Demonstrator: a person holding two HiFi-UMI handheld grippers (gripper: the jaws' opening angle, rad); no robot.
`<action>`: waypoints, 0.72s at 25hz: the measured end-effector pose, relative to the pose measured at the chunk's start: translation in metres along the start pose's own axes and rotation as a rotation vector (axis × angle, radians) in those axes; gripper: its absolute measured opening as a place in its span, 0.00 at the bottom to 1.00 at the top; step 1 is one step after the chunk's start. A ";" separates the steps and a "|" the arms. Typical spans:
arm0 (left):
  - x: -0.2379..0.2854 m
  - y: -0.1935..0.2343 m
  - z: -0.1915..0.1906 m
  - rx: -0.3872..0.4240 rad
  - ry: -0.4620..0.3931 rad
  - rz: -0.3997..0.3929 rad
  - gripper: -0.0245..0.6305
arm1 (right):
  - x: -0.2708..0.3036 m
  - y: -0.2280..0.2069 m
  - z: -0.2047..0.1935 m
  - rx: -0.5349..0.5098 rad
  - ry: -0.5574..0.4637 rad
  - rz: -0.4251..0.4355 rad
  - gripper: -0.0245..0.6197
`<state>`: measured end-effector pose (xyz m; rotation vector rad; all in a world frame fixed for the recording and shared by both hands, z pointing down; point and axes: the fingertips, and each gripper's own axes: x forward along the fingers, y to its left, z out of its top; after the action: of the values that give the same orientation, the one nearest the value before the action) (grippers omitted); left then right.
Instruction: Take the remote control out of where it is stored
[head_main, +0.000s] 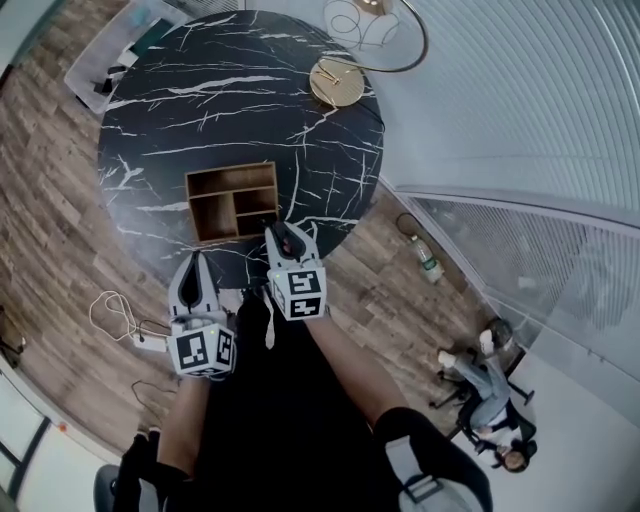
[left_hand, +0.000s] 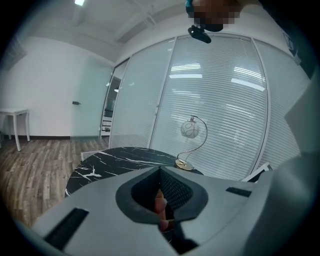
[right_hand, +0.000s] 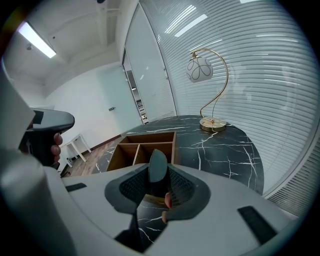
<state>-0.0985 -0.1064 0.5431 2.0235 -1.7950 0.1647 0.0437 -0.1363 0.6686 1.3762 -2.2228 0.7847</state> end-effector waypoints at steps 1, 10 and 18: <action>-0.001 0.001 0.000 -0.001 -0.001 -0.001 0.05 | 0.000 -0.001 -0.001 -0.005 -0.006 -0.003 0.19; -0.008 0.000 0.003 0.005 -0.010 -0.020 0.05 | -0.004 0.005 0.005 -0.017 -0.025 -0.013 0.19; -0.012 -0.001 0.010 0.005 -0.029 -0.026 0.05 | -0.011 0.009 0.011 -0.025 -0.043 -0.019 0.19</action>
<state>-0.1015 -0.0997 0.5297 2.0624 -1.7864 0.1323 0.0399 -0.1336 0.6514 1.4132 -2.2409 0.7253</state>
